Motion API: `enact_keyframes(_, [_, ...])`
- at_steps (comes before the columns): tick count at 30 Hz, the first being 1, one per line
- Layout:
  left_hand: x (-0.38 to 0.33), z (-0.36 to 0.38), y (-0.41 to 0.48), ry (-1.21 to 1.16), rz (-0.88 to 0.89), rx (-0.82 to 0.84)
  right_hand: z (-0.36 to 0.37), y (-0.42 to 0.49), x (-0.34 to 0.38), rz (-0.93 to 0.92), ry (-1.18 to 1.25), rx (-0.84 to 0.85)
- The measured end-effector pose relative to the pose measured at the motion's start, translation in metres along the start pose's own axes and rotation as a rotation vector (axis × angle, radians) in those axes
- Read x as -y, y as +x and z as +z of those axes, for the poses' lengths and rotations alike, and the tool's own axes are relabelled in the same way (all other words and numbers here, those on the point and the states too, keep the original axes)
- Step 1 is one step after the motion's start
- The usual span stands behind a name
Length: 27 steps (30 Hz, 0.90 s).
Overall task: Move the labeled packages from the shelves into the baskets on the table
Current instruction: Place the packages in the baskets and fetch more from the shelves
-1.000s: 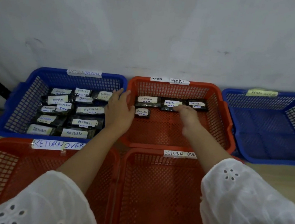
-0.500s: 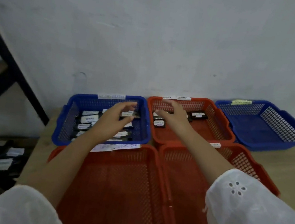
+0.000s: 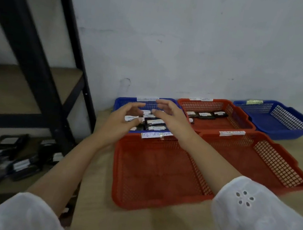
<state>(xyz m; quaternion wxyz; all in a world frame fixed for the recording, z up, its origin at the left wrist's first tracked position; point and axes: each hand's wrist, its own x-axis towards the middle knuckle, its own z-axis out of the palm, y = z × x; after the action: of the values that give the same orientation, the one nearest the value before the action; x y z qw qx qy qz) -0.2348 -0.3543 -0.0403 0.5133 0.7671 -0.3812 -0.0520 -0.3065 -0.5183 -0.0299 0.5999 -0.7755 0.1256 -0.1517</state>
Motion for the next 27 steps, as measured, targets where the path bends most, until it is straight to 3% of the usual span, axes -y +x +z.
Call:
enact_keyframes(14, [0.001,-0.142,-0.187,-0.005,-0.115,-0.081,0.179,-0.120,0.063,-0.001,0.083,0.174])
enact_keyframes(20, [0.033,-0.258,-0.239,0.061,-0.134,-0.208,0.296,-0.109,0.098,-0.030,0.096,0.299])
enact_keyframes(27, [0.088,-0.418,-0.293,0.213,-0.149,-0.318,0.462,-0.082,0.156,-0.117,0.064,0.317])
